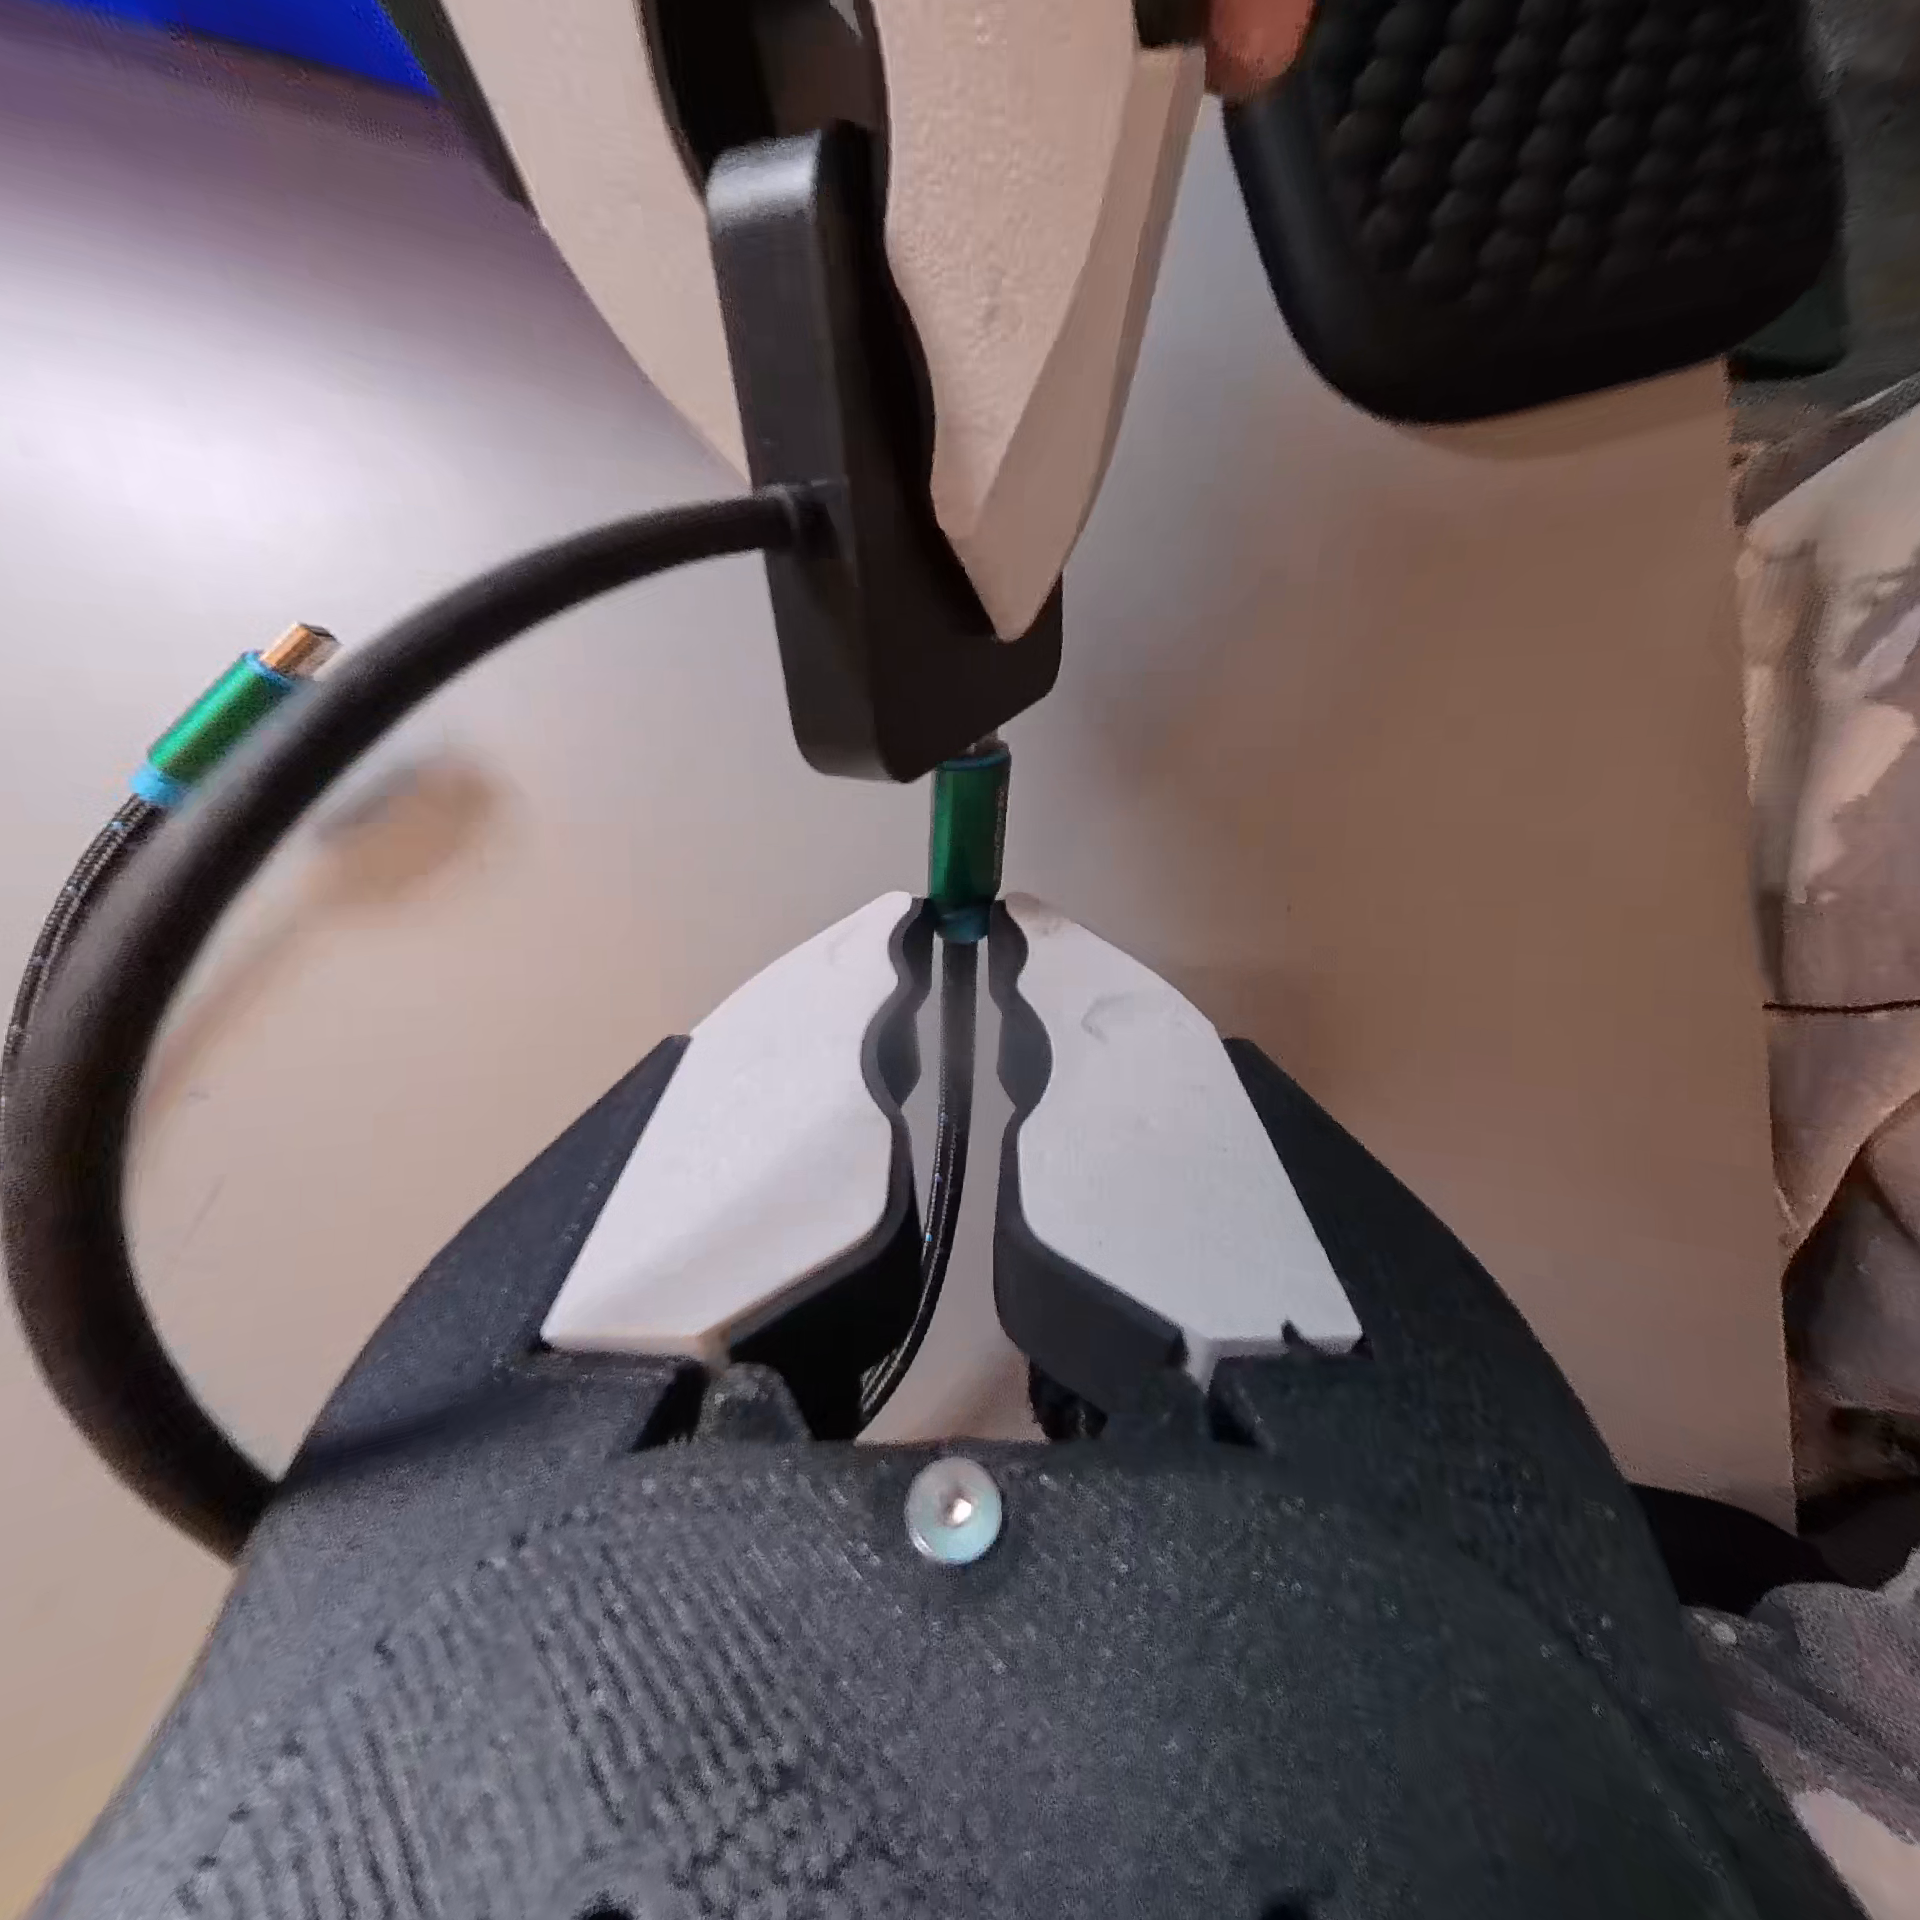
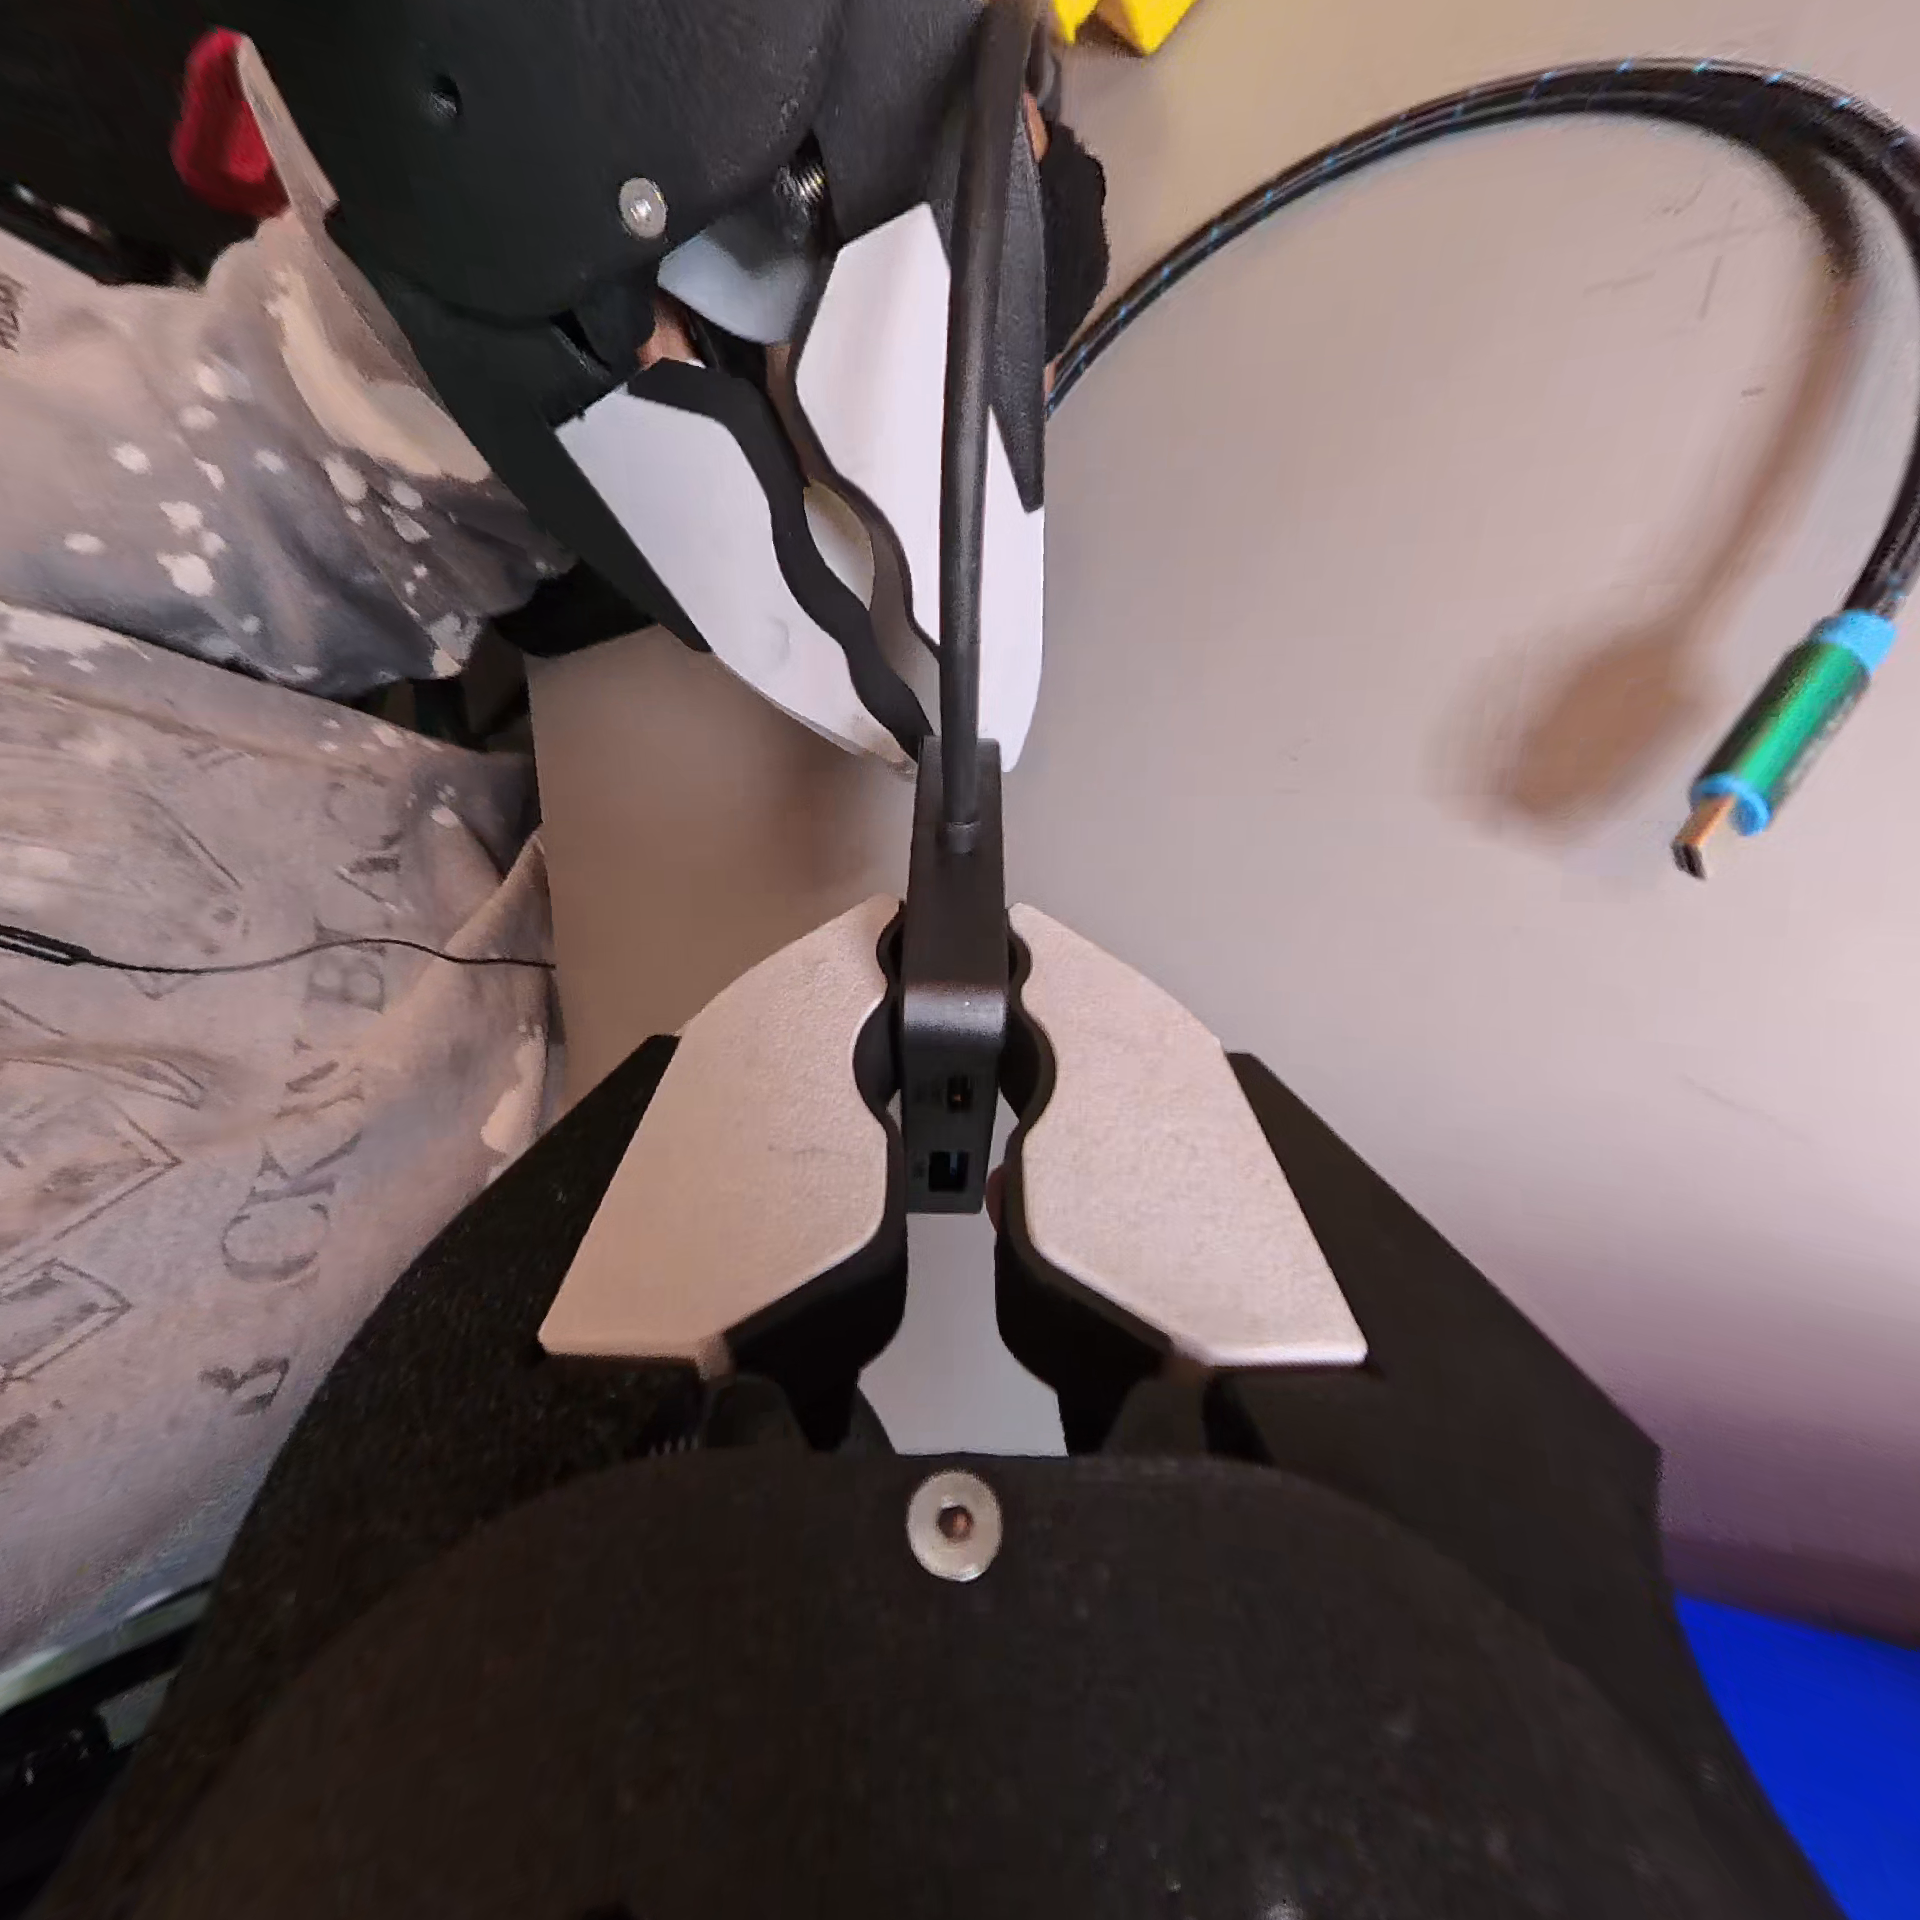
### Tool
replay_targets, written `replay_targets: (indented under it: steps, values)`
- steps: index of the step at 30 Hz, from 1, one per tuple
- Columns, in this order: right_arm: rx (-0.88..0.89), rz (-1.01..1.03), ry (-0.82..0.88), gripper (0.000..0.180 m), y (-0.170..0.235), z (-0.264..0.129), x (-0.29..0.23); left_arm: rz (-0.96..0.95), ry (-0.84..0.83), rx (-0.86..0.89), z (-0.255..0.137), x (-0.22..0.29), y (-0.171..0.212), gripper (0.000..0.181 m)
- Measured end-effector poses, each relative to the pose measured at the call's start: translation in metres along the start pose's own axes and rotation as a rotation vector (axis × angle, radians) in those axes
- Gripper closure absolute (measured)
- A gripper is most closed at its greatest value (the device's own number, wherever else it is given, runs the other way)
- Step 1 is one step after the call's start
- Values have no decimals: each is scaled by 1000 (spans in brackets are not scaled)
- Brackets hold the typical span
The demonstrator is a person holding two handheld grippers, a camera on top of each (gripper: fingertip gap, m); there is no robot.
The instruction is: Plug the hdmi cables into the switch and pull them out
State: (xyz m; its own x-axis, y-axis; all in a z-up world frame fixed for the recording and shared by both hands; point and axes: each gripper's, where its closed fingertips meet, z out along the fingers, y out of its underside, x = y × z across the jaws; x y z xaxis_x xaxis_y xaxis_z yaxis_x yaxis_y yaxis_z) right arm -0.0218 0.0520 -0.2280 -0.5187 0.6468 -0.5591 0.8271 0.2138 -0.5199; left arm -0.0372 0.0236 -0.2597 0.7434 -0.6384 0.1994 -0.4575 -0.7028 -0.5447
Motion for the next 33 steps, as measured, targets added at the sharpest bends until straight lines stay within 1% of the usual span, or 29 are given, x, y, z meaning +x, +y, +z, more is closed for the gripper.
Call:
replay_targets:
  steps: [2,6,9,11,14,17,19,21,24,26,31,33]
  values:
    - [72,9,27,167,-6,-9,0,-23,11,75,-5,-2,-8,170]
    - [330,69,19,166,-31,-35,-6,-111,92,303,-23,-4,-35,170]
    - [479,70,37,166,-43,-50,-9,-134,107,402,-33,-3,-50,170]
    - [598,64,83,166,-49,-62,-7,-203,125,495,-41,-9,-59,170]
    - [762,101,89,166,-55,-74,-8,-275,179,630,-58,-14,-69,171]
    - [877,67,139,166,-58,-79,-9,-273,159,643,-60,-14,-72,171]
    - [941,80,107,166,-61,-83,-13,-277,162,676,-64,-13,-76,171]
    - [969,78,54,166,-62,-84,-18,-269,171,700,-69,-10,-79,172]
    - [1024,85,50,165,-61,-85,-18,-260,139,695,-69,-8,-81,172]
    - [1091,102,42,166,-60,-88,-17,-293,159,731,-71,-9,-85,172]
    - [1207,91,102,165,-60,-93,-14,-333,164,758,-71,-13,-86,171]
    - [1199,66,129,165,-63,-94,-16,-319,147,749,-72,-12,-87,171]
